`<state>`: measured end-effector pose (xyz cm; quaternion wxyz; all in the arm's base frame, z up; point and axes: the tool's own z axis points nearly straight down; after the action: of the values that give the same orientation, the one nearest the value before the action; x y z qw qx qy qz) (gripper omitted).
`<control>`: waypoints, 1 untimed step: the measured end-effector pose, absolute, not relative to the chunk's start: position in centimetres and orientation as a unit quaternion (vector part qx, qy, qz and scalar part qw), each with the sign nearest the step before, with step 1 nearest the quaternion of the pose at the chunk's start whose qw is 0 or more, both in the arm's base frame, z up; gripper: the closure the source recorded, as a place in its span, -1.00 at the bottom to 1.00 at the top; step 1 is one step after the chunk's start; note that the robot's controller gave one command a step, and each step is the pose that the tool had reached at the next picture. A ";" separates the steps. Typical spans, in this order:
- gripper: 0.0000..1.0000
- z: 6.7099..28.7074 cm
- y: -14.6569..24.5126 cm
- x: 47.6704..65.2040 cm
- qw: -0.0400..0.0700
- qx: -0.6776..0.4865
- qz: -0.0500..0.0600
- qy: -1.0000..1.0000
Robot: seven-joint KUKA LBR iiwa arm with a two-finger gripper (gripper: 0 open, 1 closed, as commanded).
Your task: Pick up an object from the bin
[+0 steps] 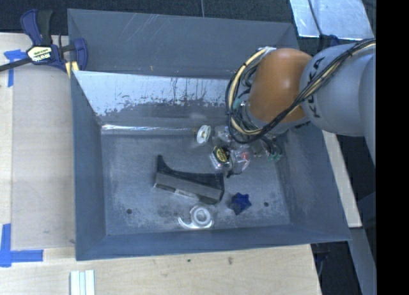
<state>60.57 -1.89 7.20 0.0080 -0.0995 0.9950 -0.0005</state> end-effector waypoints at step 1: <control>1.00 19.7 -0.8 59.0 0.010 -0.102 0.000 0.995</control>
Offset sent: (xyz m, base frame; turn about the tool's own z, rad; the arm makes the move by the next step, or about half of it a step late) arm 0.0000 0.0000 0.0000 0.0000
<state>58.99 -0.78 19.68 0.0097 -0.1019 0.9947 -0.0005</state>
